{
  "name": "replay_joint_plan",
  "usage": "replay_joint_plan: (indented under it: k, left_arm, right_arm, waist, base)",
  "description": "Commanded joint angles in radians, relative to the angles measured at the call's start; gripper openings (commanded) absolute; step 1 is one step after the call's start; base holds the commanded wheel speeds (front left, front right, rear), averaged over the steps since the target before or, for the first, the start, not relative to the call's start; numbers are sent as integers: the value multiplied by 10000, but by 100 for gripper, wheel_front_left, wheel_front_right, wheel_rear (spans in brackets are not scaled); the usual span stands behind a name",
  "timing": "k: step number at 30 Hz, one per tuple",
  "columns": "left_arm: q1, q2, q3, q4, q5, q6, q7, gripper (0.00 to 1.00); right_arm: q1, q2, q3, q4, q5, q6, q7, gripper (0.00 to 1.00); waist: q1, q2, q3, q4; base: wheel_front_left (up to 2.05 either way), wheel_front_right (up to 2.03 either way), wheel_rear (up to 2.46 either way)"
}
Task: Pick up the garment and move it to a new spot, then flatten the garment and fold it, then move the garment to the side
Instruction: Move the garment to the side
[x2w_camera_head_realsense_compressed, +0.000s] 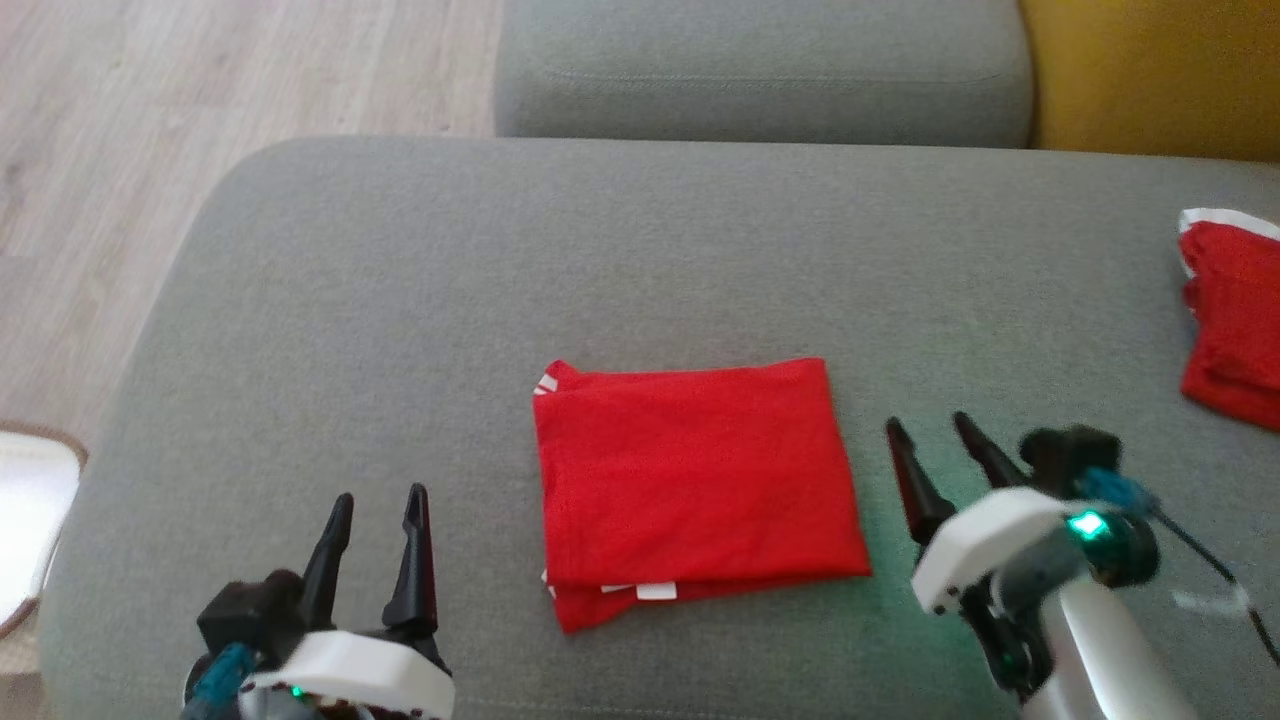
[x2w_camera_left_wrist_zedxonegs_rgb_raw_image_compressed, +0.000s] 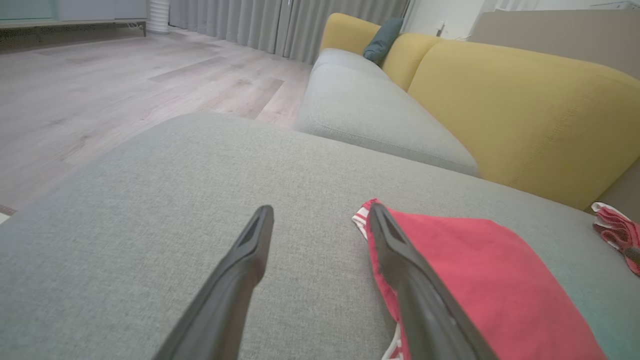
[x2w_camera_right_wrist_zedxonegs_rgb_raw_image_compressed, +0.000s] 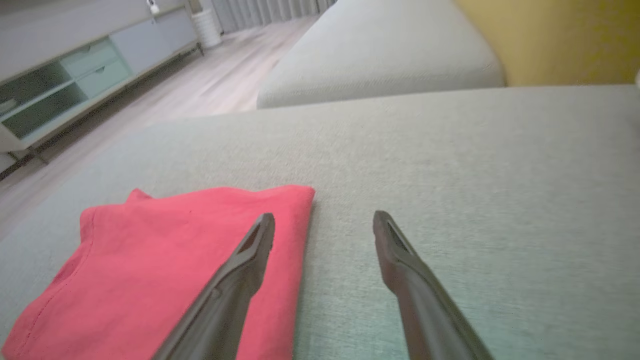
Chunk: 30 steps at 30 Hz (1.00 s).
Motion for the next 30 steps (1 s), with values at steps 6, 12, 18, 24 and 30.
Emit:
replay_joint_plan:
  k: [6, 12, 18, 24, 30]
  left_arm:
    - [-653, -238, 451, -231, 121, -120, -124, 100]
    - [-781, -414, 577, -208, 175, -236, -124, 100]
    - [-878, -501, 706, -173, 238, -323, -124, 100]
    - [-938, -548, 809, -151, 310, -369, -124, 100]
    - [-949, -569, 877, -220, 378, -370, -124, 100]
  right_arm:
    - [-1288, -30, 576, 385, 226, 65, 1952, 100]
    - [-1777, -224, 665, 1213, 669, 65, 3178, 100]
    - [-2100, -347, 914, 1753, 1243, 65, 3920, 89]
    - [-2401, -442, 1321, 1960, 1732, 65, 4070, 0]
    - [-2739, -630, 1304, 1863, 1729, 65, 3326, 0]
  waist:
    - [0, 0, 350, 543]
    - [0, 0, 703, 1007]
    - [0, 0, 886, 1112]
    - [0, 0, 1007, 952]
    - [0, 0, 1114, 611]
  base:
    - [0, 0, 0]
    - [0, 0, 0]
    - [0, 0, 0]
    - [0, 0, 0]
    - [0, 0, 0]
